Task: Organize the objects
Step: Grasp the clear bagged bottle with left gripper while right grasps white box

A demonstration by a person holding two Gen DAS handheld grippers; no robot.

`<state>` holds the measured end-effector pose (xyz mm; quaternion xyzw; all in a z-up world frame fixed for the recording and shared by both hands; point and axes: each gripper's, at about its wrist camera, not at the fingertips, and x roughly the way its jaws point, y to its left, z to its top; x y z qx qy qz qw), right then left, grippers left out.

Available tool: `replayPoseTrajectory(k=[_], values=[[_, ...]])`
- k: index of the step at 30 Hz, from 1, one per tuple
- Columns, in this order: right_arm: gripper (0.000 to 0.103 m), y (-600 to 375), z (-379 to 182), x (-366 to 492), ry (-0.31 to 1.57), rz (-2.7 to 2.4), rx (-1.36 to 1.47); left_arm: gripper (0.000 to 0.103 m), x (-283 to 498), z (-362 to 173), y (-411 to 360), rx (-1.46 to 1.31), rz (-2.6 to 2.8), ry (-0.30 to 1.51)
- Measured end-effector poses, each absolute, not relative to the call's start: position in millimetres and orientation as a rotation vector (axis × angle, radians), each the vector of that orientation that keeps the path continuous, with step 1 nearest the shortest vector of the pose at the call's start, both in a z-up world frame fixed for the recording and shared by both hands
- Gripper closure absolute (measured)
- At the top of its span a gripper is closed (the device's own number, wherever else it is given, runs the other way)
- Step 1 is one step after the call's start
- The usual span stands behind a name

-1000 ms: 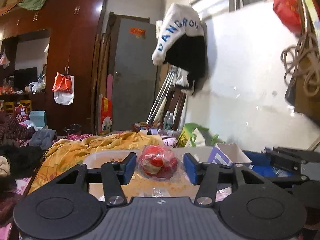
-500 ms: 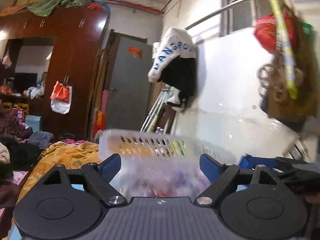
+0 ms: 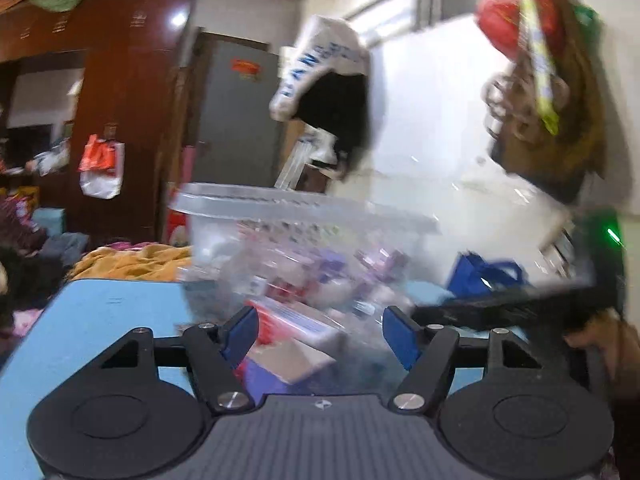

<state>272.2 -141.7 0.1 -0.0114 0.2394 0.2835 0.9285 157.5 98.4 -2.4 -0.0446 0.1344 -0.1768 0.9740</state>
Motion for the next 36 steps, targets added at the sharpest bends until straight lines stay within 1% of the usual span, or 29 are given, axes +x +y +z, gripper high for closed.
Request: replayPoseTrajectory(k=[5,9,14,16,20,23,25,26,28,33,36], values=[[0.015,-142,-7,281,0.524,0.542,-0.053,0.03,153,-4,80,-0.022,-0.407,0.281],[0.024,-142,-7,280,0.53,0.546,-0.077,0.03,153,-6,65,0.028,-0.383,0.294],[0.025,-140,-8,280,0.535,0.537,-0.097,0.03,153,-5,54,0.065,-0.375,0.301],[0.029,-139,-7,279,0.529,0.529,-0.11,0.03,152,-6,49,0.091,-0.377,0.308],[0.029,-141,-5,275,0.509,0.51,-0.112,0.03,143,-9,38,0.121,-0.389,0.324],[0.026,-145,-4,273,0.495,0.504,-0.102,0.026,136,-13,35,0.08,-0.431,0.352],[0.02,-146,-3,273,0.494,0.508,-0.097,0.023,134,-15,32,0.073,-0.438,0.368],[0.019,-146,-4,274,0.496,0.511,-0.097,0.023,135,-17,30,0.082,-0.431,0.377],[0.014,-144,-4,276,0.51,0.519,-0.099,0.023,140,-19,27,0.093,-0.41,0.394],[0.007,-140,-6,285,0.531,0.507,-0.126,0.023,150,-23,31,0.09,-0.387,0.436],[0.007,-140,-9,297,0.578,0.536,-0.109,0.023,154,-26,30,0.121,-0.377,0.466]])
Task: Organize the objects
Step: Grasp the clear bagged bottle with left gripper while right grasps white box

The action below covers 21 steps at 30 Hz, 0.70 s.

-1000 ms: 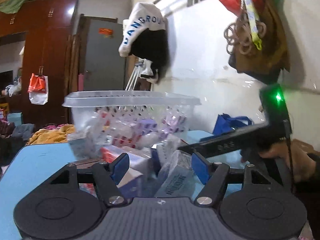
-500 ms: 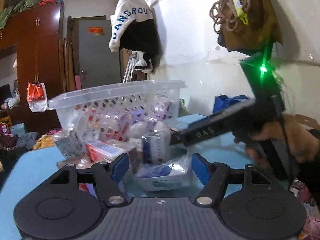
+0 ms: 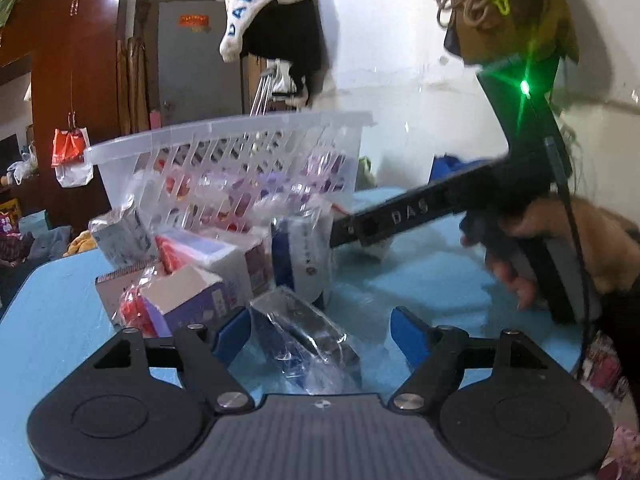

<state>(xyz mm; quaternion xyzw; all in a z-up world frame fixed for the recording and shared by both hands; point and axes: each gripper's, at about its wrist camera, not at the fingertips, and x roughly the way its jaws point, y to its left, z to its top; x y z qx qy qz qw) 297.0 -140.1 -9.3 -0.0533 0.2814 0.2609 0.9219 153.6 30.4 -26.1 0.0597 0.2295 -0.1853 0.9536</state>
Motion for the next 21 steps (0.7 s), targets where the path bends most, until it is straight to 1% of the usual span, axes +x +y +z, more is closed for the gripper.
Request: replayPoseTrajectory(k=[3,5,6,7,8,9,10,11,13,15,17,20,21], values=[[0.007,-140,-14,305,0.631,0.559,-0.09,0.023,152,-28,32,0.114,-0.387,0.48],[0.012,-143,-15,307,0.633,0.549,-0.077,0.023,151,-31,32,0.11,-0.39,0.485],[0.018,-145,-14,306,0.628,0.559,-0.067,0.023,150,-31,31,0.11,-0.385,0.483],[0.021,-146,-14,306,0.625,0.56,-0.065,0.023,150,-31,31,0.103,-0.38,0.481],[0.021,-146,-14,305,0.621,0.56,-0.066,0.026,149,-31,30,0.091,-0.377,0.487],[0.022,-146,-14,304,0.617,0.563,-0.067,0.037,150,-32,30,0.081,-0.369,0.49],[0.023,-147,-14,303,0.609,0.573,-0.066,0.046,150,-32,31,0.078,-0.356,0.487],[0.024,-148,-12,301,0.599,0.587,-0.063,0.046,150,-32,32,0.073,-0.351,0.481],[0.026,-150,-10,295,0.565,0.59,-0.062,0.056,148,-32,36,0.046,-0.367,0.472],[0.028,-151,-6,291,0.533,0.576,-0.064,0.059,146,-31,41,0.025,-0.371,0.454],[0.03,-152,-4,287,0.508,0.57,-0.064,0.068,143,-28,44,0.015,-0.367,0.429],[0.032,-152,-2,284,0.5,0.565,-0.065,0.068,139,-24,48,0.005,-0.372,0.394],[0.037,-152,-2,285,0.5,0.564,-0.065,0.068,140,-24,48,0.008,-0.37,0.391]])
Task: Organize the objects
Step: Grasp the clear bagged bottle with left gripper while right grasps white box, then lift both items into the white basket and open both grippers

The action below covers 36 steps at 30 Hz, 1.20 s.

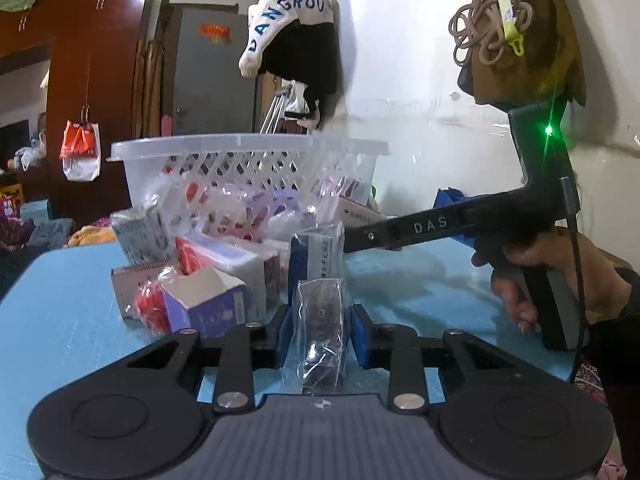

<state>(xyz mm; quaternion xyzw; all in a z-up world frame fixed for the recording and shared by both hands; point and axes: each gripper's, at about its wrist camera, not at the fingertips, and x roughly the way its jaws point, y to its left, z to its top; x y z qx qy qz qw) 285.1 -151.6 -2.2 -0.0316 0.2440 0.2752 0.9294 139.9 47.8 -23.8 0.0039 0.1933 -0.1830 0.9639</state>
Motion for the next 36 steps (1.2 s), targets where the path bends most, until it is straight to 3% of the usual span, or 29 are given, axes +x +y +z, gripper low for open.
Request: replayPoseTrajectory(k=[3,4,11,13,15,17,18,19,25,36], values=[[0.062,-151,-3,286,0.504,0.565,-0.064,0.068,142,-25,49,0.006,-0.37,0.391],[0.064,-151,-3,286,0.506,0.568,-0.061,0.068,142,-25,49,0.006,-0.37,0.391],[0.057,-132,-5,286,0.513,0.528,-0.194,0.067,144,-30,52,0.007,-0.372,0.41],[0.038,-125,-6,288,0.5,0.502,-0.255,0.067,144,-32,53,0.004,-0.372,0.412],[0.029,-121,-6,291,0.469,0.489,-0.29,0.067,144,-33,52,0.003,-0.374,0.414],[0.032,-117,-6,294,0.459,0.508,-0.306,0.067,143,-33,52,0.006,-0.381,0.41],[0.038,-115,-7,296,0.468,0.52,-0.314,0.067,142,-33,52,0.008,-0.385,0.405],[0.05,-114,-7,296,0.478,0.545,-0.314,0.067,142,-33,52,0.01,-0.387,0.401],[0.065,-125,-3,275,0.44,0.559,-0.3,0.067,130,-28,60,0.005,-0.395,0.345],[0.07,-158,31,220,0.261,0.59,-0.133,0.067,127,-2,85,-0.109,-0.421,0.271]])
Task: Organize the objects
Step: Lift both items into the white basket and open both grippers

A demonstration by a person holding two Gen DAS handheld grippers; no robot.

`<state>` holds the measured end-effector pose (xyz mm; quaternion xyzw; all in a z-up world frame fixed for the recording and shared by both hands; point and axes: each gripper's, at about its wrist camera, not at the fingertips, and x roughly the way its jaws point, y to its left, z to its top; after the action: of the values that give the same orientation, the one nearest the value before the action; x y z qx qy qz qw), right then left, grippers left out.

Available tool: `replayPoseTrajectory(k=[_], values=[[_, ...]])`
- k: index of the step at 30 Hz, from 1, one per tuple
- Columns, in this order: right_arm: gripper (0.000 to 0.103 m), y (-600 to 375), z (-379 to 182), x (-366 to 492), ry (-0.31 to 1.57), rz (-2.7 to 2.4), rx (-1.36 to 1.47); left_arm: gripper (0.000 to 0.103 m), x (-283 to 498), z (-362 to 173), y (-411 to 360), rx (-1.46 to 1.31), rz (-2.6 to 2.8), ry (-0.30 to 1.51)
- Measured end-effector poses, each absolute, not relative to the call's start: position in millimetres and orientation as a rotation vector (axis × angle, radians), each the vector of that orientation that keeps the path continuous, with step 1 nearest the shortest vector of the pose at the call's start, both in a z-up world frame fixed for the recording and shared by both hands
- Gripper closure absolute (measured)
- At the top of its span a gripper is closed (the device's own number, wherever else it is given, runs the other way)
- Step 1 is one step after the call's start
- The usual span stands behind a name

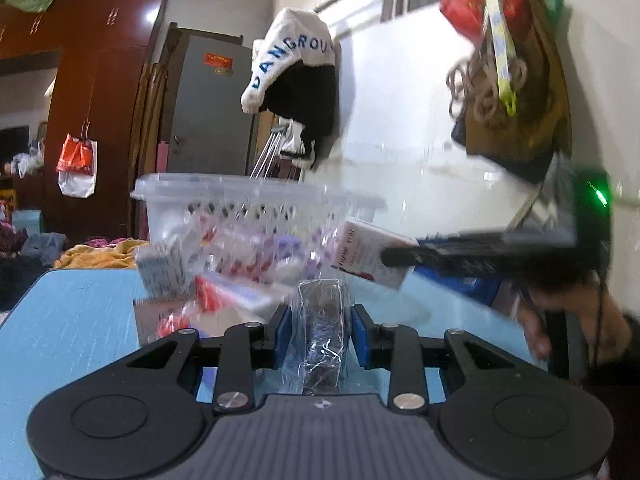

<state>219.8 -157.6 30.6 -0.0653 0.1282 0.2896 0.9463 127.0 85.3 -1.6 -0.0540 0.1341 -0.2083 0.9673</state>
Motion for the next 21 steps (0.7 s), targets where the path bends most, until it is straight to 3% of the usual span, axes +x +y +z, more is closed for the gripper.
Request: replayPoseTrajectory(k=[6,14,15,17,18,19,21], values=[[0.07,-146,85,220,0.148,0.544,-0.098,0.067,161,65,96,-0.158,-0.412,0.215],[0.069,-113,112,307,0.247,0.478,-0.121,0.066,293,107,87,-0.209,-0.346,0.358],[0.068,-109,110,315,0.25,0.476,-0.129,0.063,305,105,86,-0.207,-0.336,0.371],[0.064,-106,103,324,0.252,0.462,-0.137,0.041,319,100,82,-0.19,-0.316,0.385],[0.054,-105,99,324,0.256,0.458,-0.146,0.022,320,98,80,-0.181,-0.298,0.384],[0.047,-105,96,323,0.249,0.459,-0.15,0.017,320,98,79,-0.174,-0.276,0.37],[0.038,-111,91,306,0.223,0.467,-0.144,0.017,307,96,82,-0.167,-0.239,0.324]])
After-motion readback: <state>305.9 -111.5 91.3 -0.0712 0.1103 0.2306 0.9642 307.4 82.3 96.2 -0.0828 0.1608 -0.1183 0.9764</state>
